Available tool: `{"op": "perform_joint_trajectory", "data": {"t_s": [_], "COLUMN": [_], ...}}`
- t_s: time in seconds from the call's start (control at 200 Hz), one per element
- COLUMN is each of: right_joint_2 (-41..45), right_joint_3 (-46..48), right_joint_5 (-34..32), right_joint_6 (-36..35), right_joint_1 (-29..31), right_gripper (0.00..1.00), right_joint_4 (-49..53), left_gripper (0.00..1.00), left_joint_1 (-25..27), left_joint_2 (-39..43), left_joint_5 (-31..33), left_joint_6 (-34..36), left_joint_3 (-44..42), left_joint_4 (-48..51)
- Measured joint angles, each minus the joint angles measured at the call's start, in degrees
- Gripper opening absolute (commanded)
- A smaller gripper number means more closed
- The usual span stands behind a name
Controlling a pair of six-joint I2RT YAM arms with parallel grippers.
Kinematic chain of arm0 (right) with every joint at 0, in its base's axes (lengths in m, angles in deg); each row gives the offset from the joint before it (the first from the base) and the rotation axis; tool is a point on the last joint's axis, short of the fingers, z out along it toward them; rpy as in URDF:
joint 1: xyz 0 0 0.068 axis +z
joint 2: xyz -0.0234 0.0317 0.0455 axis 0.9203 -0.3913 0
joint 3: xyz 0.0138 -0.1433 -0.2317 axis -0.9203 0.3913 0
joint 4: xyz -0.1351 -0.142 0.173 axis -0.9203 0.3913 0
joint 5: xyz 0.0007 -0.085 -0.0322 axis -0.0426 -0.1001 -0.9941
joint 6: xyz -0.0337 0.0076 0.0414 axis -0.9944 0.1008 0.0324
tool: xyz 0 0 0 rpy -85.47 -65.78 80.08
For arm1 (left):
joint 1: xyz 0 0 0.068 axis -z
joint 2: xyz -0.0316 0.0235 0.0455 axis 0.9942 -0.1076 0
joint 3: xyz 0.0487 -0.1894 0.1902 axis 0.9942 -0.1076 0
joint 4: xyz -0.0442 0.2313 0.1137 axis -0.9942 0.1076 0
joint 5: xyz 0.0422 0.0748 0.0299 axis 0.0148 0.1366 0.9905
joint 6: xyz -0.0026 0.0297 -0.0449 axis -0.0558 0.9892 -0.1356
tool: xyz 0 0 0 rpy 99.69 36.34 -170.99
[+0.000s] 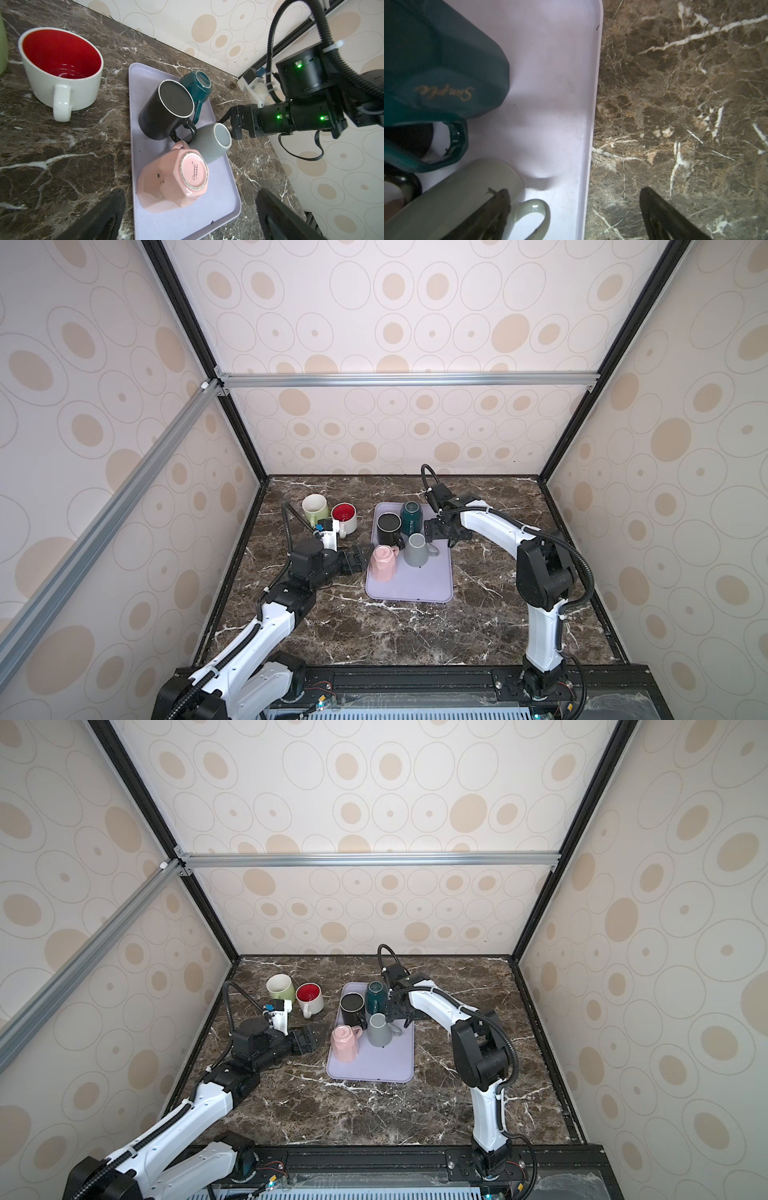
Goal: Turn the mug right side up
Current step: 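Lower the right gripper onto the grey mug and grasp its rim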
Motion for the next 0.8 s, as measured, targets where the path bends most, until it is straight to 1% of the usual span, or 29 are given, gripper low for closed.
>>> {"op": "perform_joint_trajectory", "data": {"t_s": [0.245, 0.39, 0.635, 0.8], "right_joint_2": [4.63, 8.22, 10.93, 14.45], "right_joint_3": [9.11, 13.51, 16.44, 19.12], "right_joint_5": [-0.37, -0.26, 1.22, 2.29], "right_joint_6": [1.22, 1.84, 3.39, 5.20], "right_joint_1": [0.35, 2.08, 7.15, 8.52], "right_gripper": [1.00, 1.00, 0.99, 0.96], "right_joint_4": [-0.79, -0.87, -1.95, -1.95], "left_gripper": [0.98, 0.98, 0.98, 0.98], "left_joint_1": [0.22, 0.46, 0.85, 1.09], "left_joint_2": [0.68, 1.07, 1.18, 1.27], "left_joint_5": [0.20, 0.20, 0.20, 0.17], "left_joint_6": [0.00, -0.02, -0.11, -0.20], "left_joint_3": [-0.22, -0.59, -0.72, -0.79], "left_joint_4": [0.00, -0.02, -0.09, -0.20]}}
